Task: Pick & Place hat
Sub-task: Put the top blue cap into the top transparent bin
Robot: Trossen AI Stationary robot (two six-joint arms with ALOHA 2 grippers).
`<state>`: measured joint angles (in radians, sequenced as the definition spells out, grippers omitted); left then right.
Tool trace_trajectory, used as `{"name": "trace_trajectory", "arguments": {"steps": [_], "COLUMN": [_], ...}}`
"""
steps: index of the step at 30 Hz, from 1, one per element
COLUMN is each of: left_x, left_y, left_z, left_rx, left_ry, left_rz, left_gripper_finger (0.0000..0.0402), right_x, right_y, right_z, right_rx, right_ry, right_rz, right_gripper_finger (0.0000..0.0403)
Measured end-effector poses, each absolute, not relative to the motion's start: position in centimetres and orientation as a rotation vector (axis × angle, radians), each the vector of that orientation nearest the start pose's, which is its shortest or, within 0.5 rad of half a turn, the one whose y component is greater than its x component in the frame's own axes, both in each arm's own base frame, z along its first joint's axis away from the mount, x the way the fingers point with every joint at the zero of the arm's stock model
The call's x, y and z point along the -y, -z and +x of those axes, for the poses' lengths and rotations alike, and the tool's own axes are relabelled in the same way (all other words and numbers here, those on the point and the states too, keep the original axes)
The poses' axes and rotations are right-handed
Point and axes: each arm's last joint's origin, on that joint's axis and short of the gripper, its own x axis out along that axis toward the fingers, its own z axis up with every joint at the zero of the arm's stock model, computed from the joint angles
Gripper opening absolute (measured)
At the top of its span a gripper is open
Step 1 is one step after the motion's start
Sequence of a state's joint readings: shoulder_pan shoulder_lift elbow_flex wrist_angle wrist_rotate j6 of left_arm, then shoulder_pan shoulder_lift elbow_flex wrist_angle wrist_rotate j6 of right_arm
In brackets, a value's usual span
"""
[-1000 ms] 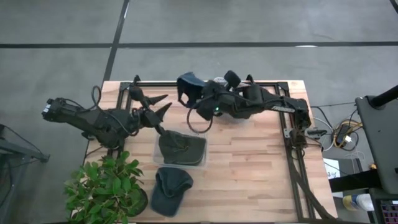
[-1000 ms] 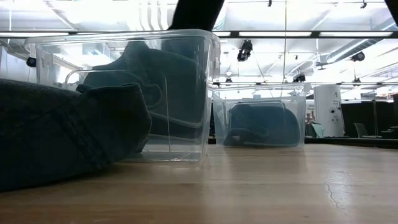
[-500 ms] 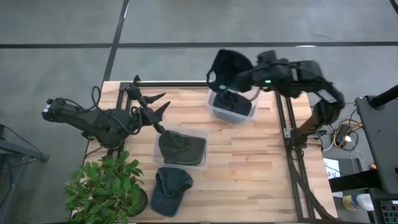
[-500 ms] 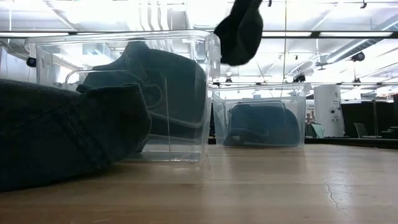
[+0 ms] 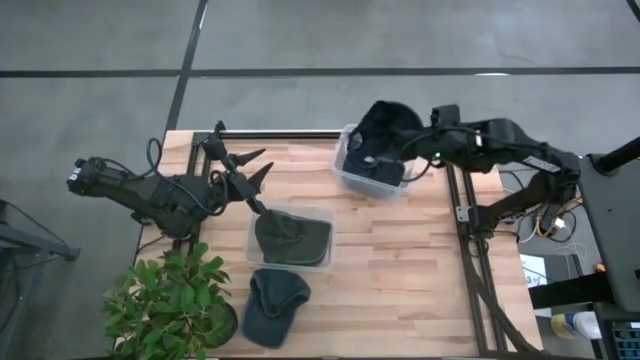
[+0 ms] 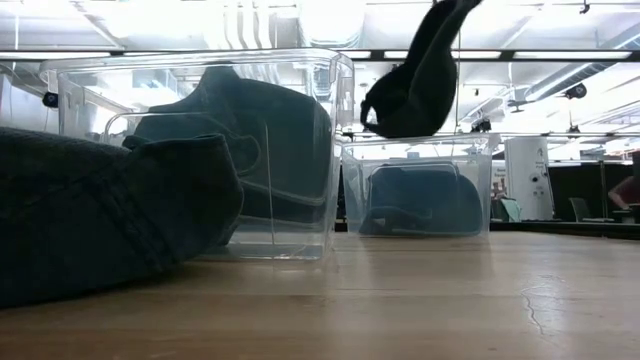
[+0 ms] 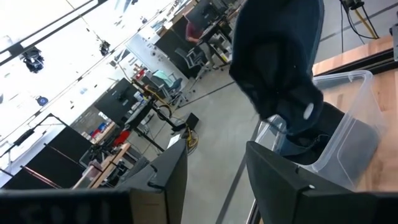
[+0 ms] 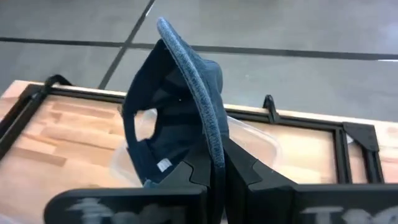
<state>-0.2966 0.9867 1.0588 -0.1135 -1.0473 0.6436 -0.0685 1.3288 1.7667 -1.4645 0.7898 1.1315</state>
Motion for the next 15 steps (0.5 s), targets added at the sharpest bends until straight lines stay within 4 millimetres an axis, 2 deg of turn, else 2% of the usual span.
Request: {"name": "trace_trajectory", "arguments": {"steps": [5, 15], "left_x": [3.4, 3.4], "left_y": [-39.8, -39.8], "left_z": [19.5, 19.5], "left_rx": [-0.273, -0.273], "left_ry": [-0.714, -0.713], "left_rz": [0.638, 0.638], "left_gripper_finger": [0.0156, 0.0156], "right_x": [4.0, 5.4], "right_y": [-41.6, -34.0], "right_z": [20.0, 21.8], "right_rx": [-0.321, -0.269], "right_ry": [1.208, 1.184], "right_rz": [0.643, 0.742], "right_gripper_finger": [0.0008, 0.0008]}}
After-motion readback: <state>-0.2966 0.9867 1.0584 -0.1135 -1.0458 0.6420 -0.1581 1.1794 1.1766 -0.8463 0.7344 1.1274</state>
